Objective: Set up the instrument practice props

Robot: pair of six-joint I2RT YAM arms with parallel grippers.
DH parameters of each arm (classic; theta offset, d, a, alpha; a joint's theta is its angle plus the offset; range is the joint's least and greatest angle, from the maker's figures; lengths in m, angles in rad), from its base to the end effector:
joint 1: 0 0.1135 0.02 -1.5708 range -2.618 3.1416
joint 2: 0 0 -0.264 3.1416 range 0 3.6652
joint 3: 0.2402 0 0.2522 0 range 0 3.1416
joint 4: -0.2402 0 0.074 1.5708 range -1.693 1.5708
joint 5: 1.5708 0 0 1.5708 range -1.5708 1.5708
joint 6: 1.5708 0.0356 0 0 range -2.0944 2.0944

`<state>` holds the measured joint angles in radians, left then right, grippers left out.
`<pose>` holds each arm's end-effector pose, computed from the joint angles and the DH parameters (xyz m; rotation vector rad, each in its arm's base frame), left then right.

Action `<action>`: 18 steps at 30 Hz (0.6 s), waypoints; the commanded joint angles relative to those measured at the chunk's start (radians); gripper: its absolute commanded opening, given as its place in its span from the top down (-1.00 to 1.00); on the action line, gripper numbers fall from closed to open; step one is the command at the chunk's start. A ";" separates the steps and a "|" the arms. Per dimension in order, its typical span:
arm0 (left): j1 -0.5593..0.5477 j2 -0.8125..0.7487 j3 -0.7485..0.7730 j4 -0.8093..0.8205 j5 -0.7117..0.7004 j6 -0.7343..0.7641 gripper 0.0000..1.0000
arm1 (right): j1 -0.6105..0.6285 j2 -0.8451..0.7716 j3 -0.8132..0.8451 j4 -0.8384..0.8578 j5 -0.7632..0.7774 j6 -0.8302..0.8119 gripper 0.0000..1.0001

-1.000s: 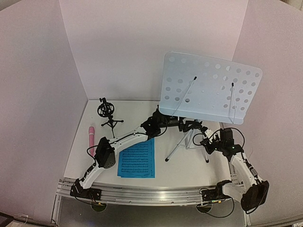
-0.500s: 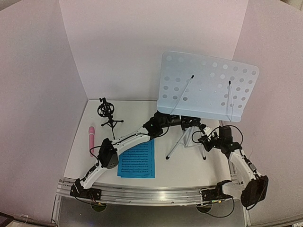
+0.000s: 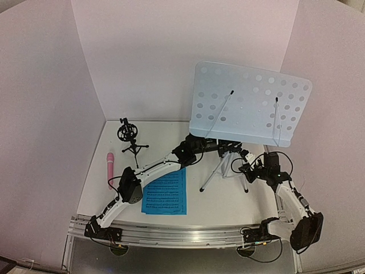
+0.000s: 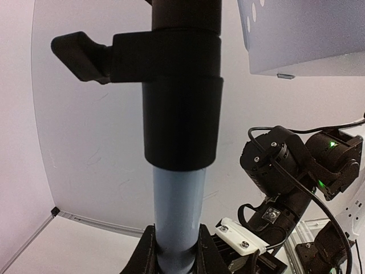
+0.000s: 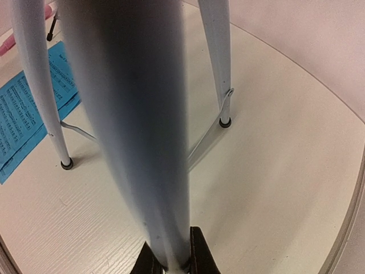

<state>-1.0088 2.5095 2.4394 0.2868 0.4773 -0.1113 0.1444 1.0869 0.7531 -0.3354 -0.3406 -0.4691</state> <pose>0.2977 -0.5035 0.3349 1.0125 1.1030 -1.2425 0.2285 0.0452 0.2569 -0.8369 2.0373 0.2008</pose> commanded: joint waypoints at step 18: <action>0.007 -0.071 0.021 0.070 0.020 -0.052 1.00 | -0.011 -0.012 0.067 -0.132 0.027 0.114 0.34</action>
<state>-1.0073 2.5095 2.4473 0.2703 0.4832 -0.1051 0.1432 1.0752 0.7560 -0.3737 -0.3285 -0.4298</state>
